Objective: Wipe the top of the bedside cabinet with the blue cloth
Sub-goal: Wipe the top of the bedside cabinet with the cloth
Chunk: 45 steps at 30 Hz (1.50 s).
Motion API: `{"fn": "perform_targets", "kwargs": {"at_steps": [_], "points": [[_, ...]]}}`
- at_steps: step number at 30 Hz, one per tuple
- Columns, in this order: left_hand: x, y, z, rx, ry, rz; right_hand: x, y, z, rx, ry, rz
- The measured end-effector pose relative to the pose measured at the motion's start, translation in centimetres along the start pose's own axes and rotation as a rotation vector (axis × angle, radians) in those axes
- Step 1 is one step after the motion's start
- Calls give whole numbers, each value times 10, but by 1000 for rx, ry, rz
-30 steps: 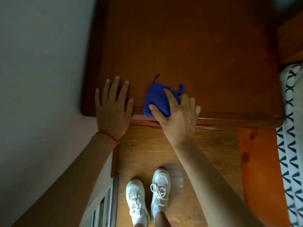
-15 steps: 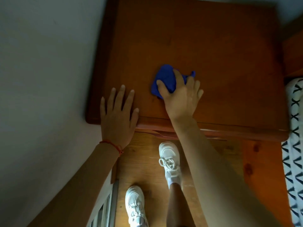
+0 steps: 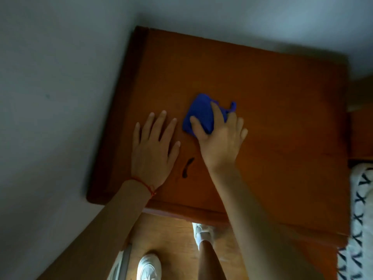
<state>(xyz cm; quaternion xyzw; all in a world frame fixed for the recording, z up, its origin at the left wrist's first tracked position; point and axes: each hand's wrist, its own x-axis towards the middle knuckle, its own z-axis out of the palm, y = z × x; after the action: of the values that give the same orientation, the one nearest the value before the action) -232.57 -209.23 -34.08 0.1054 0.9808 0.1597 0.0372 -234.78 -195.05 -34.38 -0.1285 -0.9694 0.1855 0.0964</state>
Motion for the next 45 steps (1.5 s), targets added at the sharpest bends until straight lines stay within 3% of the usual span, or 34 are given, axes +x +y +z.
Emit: {"fn": "perform_targets", "kwargs": {"at_steps": [3,5,10,17,19,24,30,36,41,45], "points": [[6,2,3,22,1,-13,-48,8,-16,-13,-37,-68],[6,1,5,37,7,-10,-18,13,-11,-49,-73,-129],[7,0,7,38,-9,-35,117,-5,13,-13,-149,-51],[30,6,5,2,27,-74,64,13,-2,-20,-121,-136],[46,7,4,22,13,-55,96,11,3,-53,-162,-178],[69,5,5,25,-28,-105,184,-14,29,37,-176,-57],[68,2,7,6,-64,-114,179,-20,33,56,-136,-68],[69,3,5,-1,-70,-121,192,-49,46,1,-238,-305],[69,3,3,-20,-75,-124,182,-27,31,10,-185,-197],[67,3,3,-25,-52,-121,192,-55,47,38,-263,-264]]}}
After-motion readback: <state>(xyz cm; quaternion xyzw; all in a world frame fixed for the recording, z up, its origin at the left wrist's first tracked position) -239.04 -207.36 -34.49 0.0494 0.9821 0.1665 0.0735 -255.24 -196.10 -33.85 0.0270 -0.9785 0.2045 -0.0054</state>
